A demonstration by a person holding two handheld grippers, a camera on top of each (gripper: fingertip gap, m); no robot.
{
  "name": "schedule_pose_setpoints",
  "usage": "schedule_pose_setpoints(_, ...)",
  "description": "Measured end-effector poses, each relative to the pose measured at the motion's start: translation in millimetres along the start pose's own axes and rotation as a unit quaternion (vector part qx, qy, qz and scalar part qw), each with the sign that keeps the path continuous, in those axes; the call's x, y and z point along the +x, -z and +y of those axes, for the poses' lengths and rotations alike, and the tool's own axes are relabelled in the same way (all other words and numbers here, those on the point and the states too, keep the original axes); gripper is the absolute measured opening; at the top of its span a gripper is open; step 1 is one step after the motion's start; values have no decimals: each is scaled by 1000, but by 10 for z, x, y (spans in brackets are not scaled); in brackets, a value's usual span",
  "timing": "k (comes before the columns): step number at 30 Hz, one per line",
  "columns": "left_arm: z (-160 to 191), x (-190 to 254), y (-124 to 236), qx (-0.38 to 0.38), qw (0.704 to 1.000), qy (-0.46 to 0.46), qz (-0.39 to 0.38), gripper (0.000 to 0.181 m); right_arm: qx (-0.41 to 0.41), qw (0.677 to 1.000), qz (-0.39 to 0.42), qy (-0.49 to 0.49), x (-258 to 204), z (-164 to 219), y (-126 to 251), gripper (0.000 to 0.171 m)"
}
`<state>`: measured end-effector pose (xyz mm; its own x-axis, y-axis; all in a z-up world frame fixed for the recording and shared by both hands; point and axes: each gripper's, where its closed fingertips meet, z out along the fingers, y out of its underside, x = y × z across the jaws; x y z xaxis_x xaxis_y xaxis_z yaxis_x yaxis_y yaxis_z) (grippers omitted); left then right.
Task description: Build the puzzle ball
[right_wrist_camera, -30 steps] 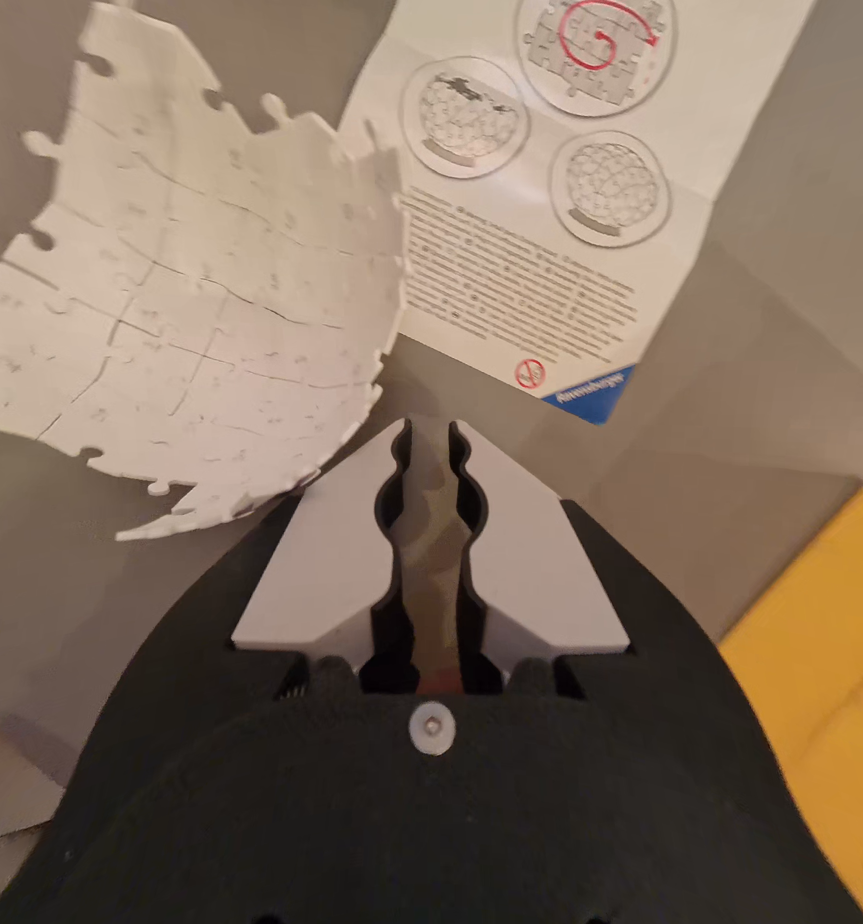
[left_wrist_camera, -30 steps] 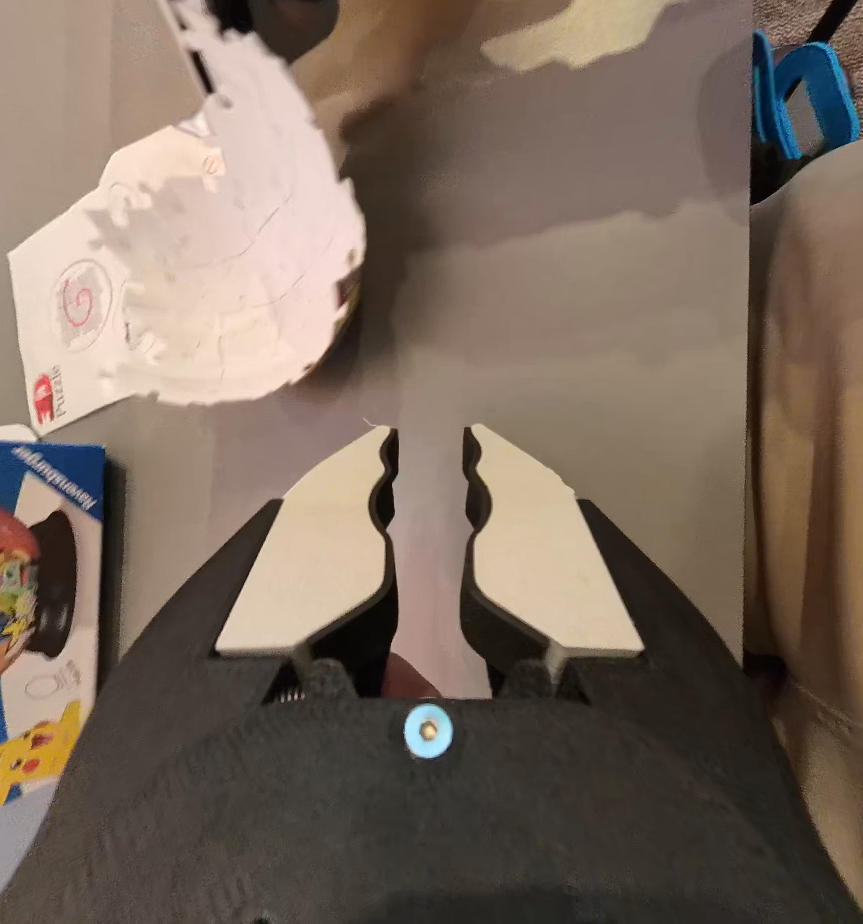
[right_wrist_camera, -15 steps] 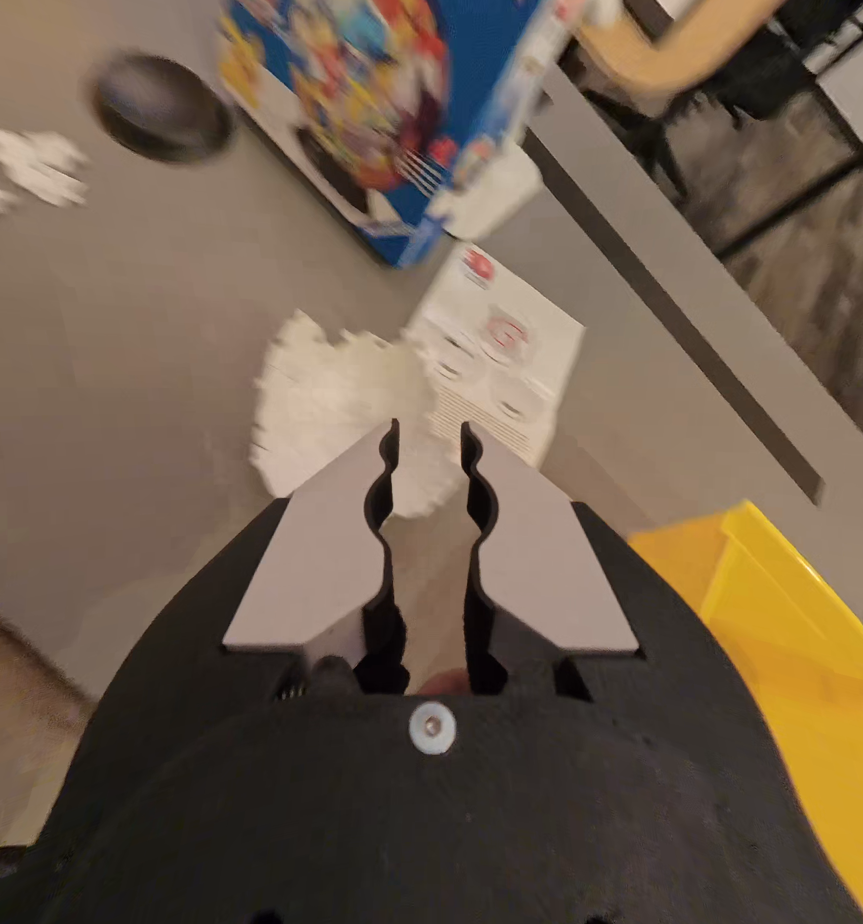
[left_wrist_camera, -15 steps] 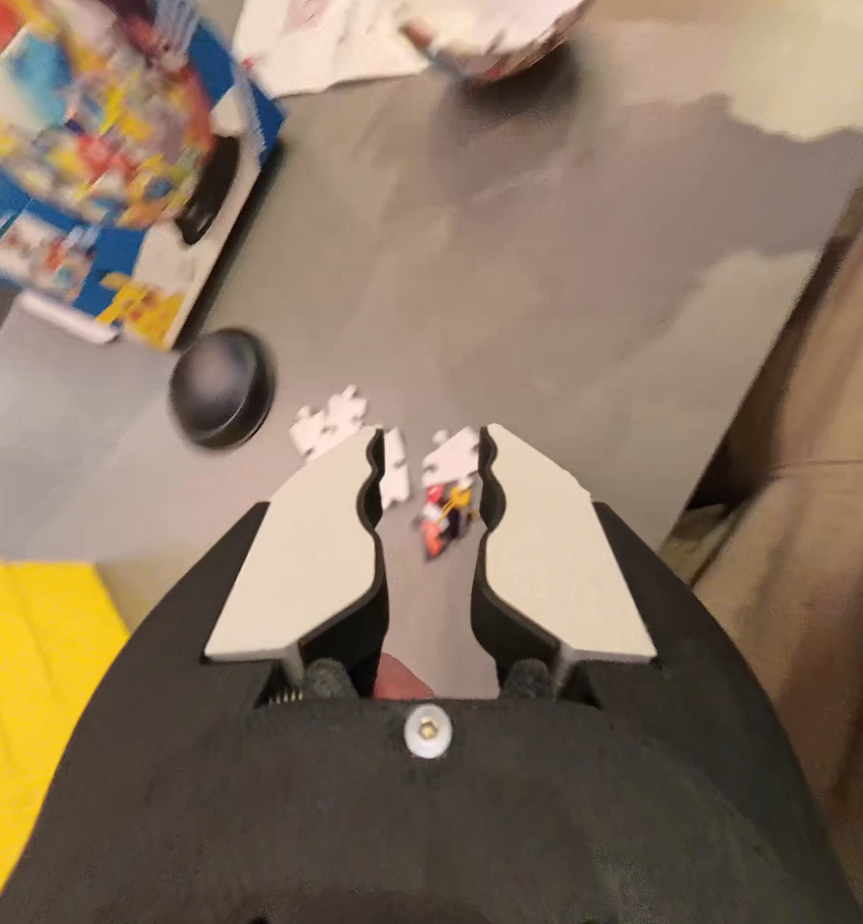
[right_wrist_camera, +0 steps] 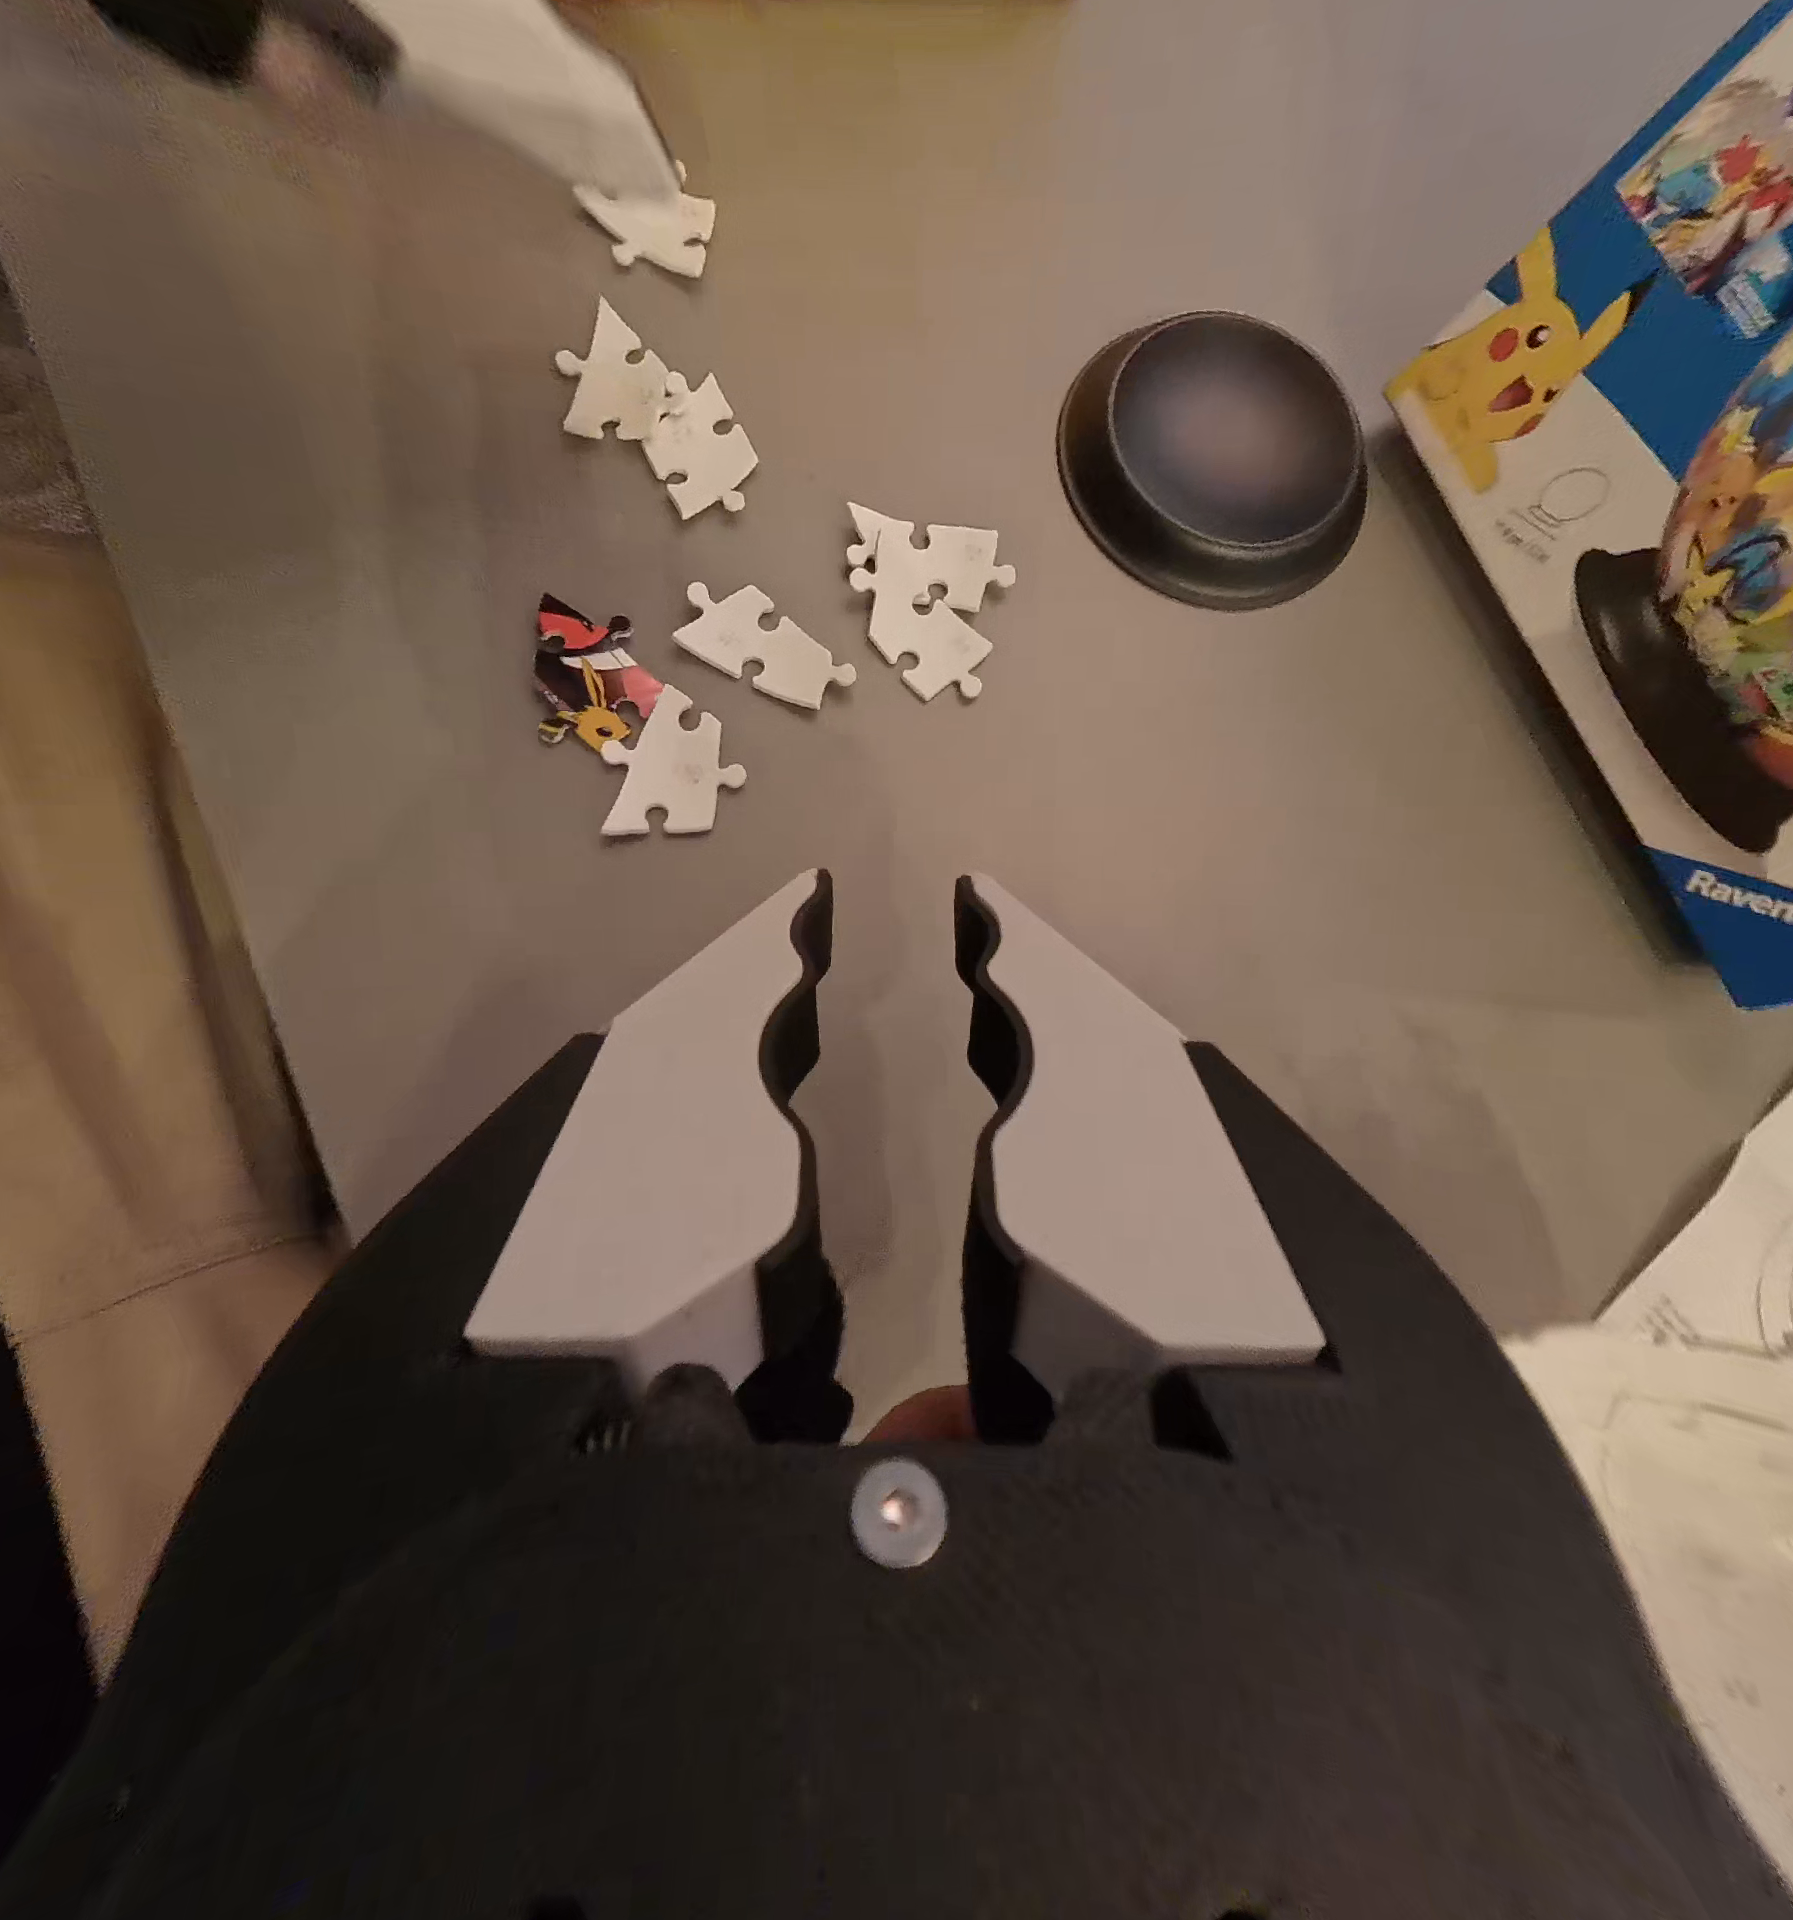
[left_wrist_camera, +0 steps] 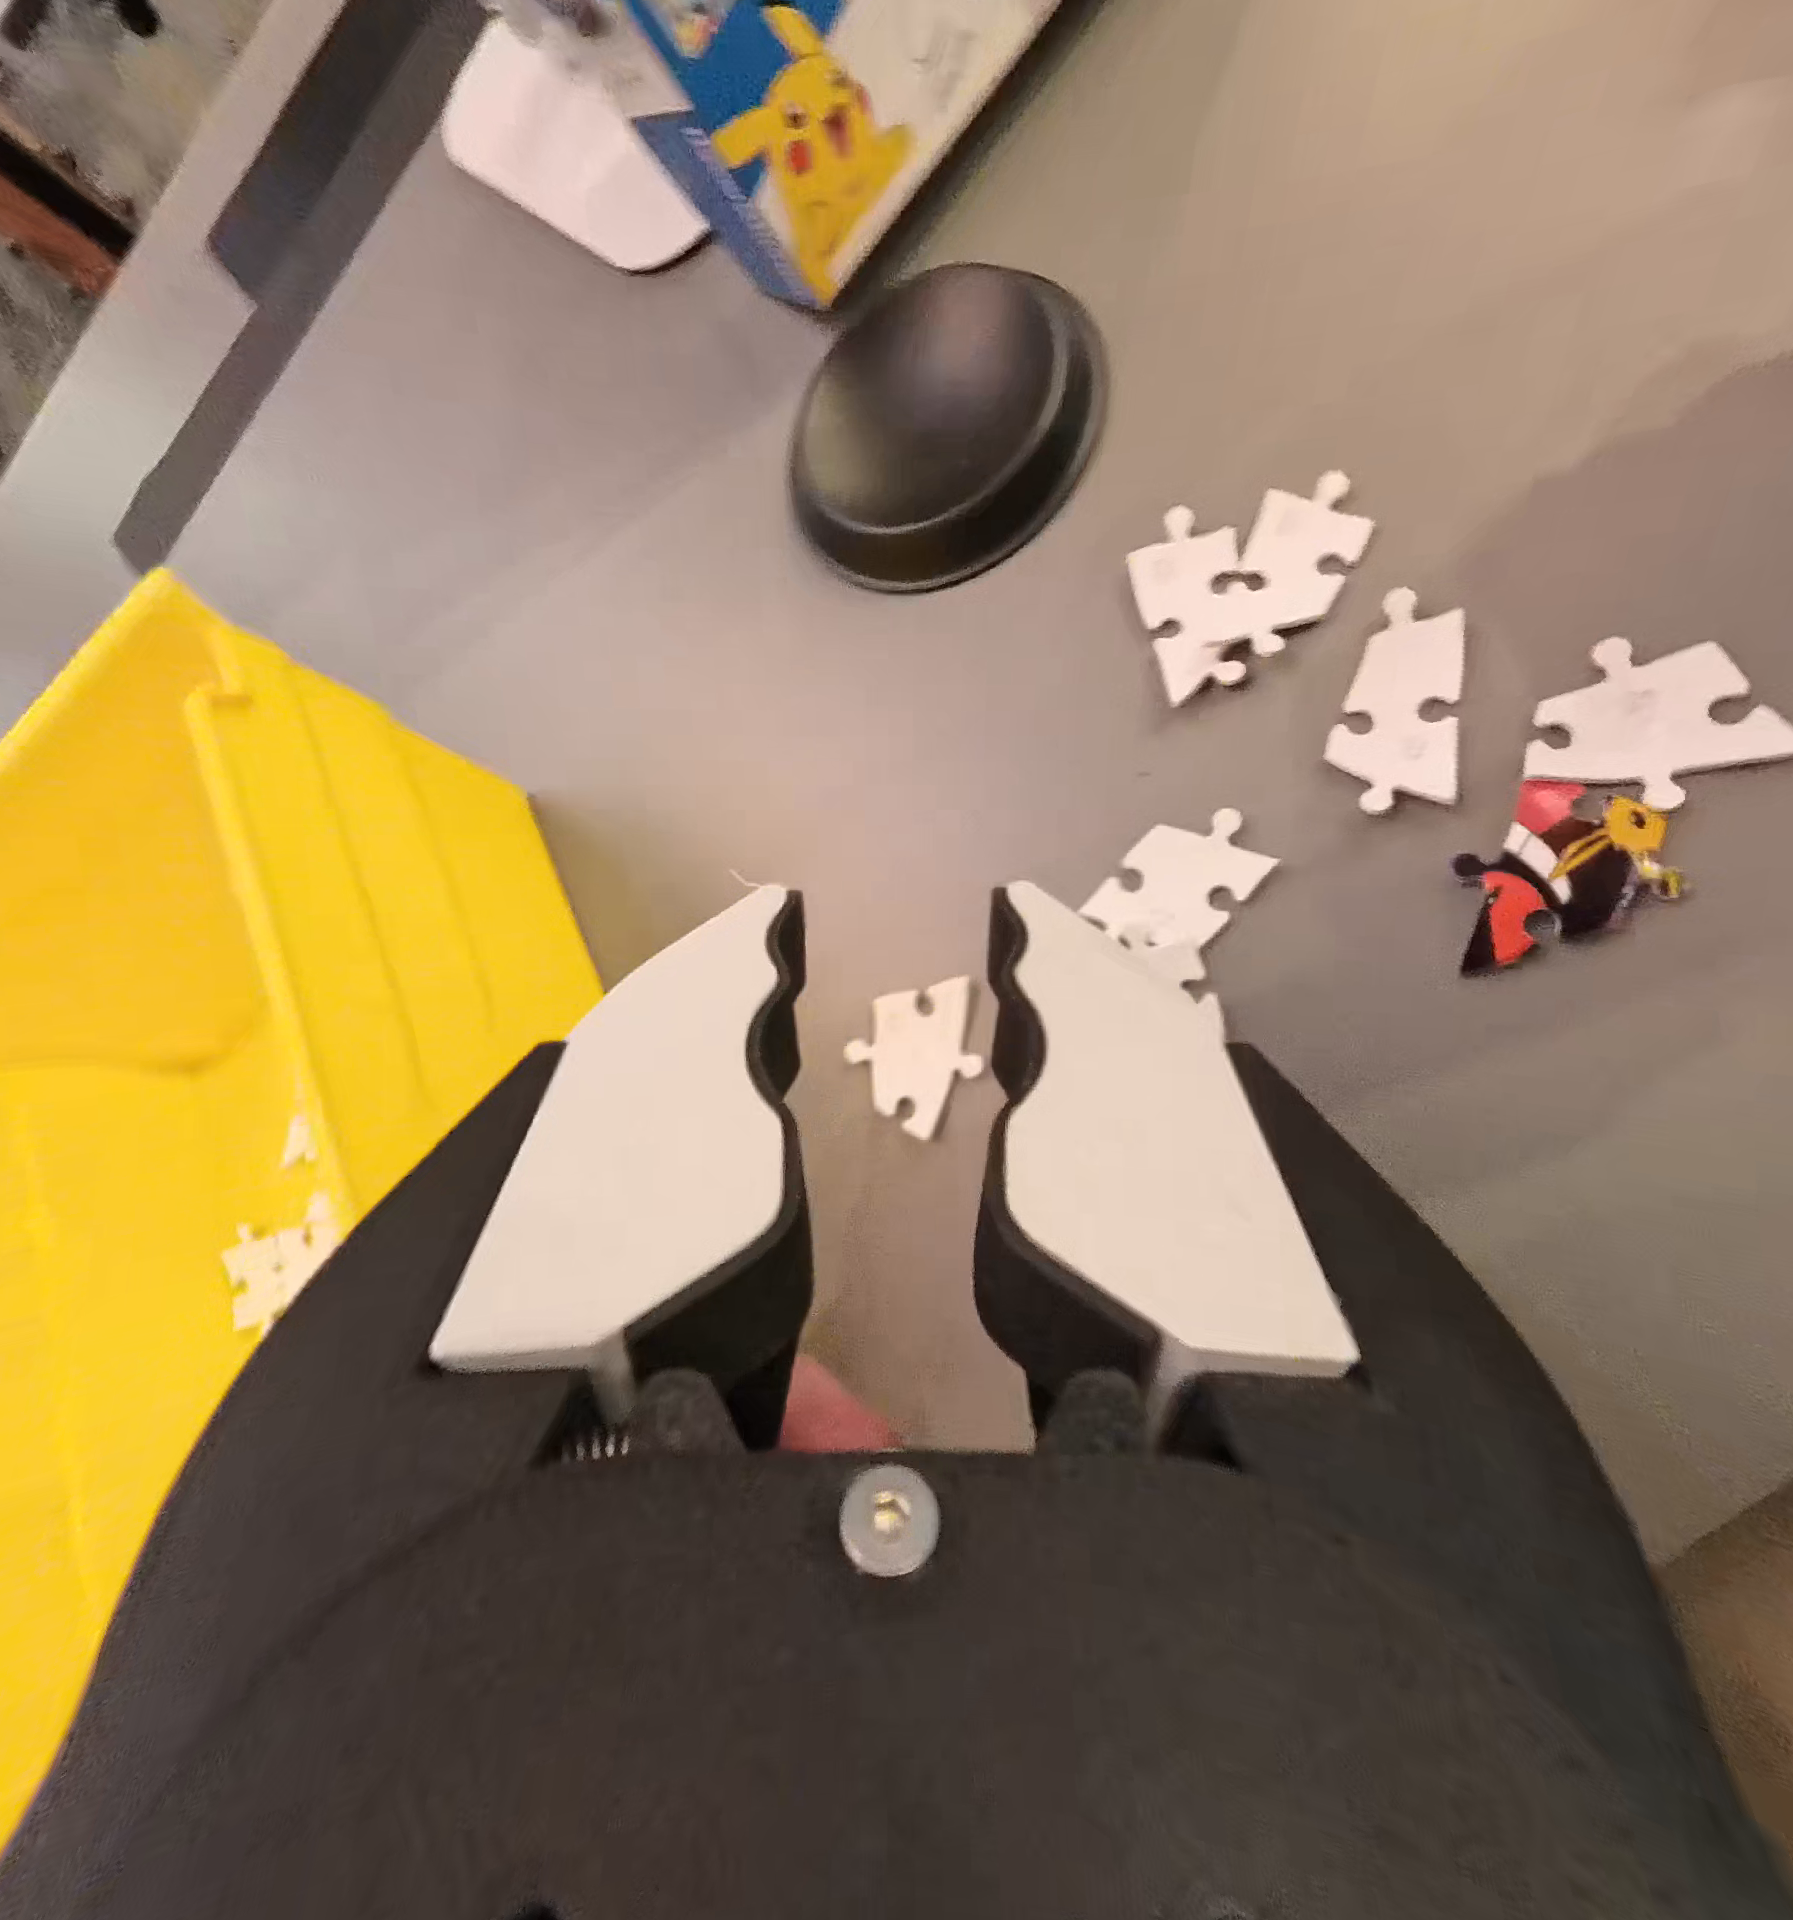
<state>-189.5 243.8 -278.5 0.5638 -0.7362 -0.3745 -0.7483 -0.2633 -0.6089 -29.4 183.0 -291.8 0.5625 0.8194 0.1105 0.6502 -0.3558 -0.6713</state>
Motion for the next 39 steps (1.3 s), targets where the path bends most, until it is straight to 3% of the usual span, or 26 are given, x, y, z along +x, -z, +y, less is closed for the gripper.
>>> schedule_pose_setpoints(6,68,-57,262,5,997,70,22,34,21,999,-5,-25,42,-166,-131,22)
schedule_pose_setpoints(15,559,110,5,-88,991,101,30,37,27,999,6,-32,88,-77,-91,25)
schedule_pose_setpoints(26,403,513,-68,-83,992,23,94,38,11,998,-55,9,-185,17,-232,25)
schedule_pose_setpoints(39,392,576,-124,-83,989,-9,118,37,4,994,-97,47,-448,30,-410,34)
